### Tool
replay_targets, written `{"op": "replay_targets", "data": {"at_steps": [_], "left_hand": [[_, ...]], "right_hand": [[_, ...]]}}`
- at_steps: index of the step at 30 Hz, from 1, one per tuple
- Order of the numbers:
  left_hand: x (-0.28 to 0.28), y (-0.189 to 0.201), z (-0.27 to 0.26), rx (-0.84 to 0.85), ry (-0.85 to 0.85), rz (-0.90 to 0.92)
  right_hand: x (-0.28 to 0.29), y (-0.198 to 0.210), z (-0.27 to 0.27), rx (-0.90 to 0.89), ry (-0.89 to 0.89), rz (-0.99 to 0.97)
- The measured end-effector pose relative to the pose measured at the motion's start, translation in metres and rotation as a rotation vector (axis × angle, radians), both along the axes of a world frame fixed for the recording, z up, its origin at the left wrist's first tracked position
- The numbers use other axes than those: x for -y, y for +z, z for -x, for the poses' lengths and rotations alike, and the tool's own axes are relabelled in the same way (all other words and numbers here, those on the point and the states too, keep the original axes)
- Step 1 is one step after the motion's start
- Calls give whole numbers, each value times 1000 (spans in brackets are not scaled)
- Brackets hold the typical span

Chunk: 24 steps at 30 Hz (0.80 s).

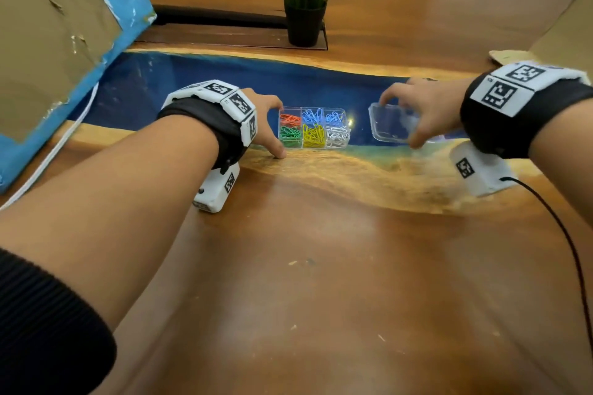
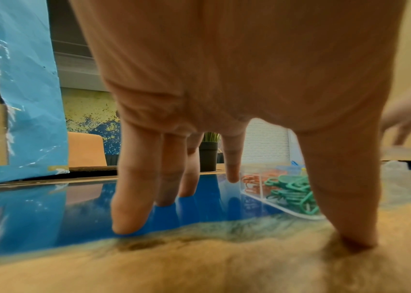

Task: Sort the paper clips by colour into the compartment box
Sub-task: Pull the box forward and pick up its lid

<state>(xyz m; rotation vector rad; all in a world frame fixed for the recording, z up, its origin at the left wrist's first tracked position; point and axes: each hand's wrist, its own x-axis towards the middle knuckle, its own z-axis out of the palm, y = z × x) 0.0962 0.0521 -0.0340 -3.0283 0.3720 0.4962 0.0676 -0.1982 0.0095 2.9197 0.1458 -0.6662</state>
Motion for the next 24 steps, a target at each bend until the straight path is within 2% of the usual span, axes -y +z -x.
{"op": "replay_targets", "data": {"at_steps": [4, 10, 24], "left_hand": [[0, 0, 2, 4, -3, -3], [-1, -2, 3, 21, -4, -13], [-3, -2, 2, 12, 2, -4]], "right_hand": [[-42, 10, -8, 70, 116, -100], [-93, -5, -17, 61, 237, -23], [-105, -15, -27, 48, 244, -37]]}}
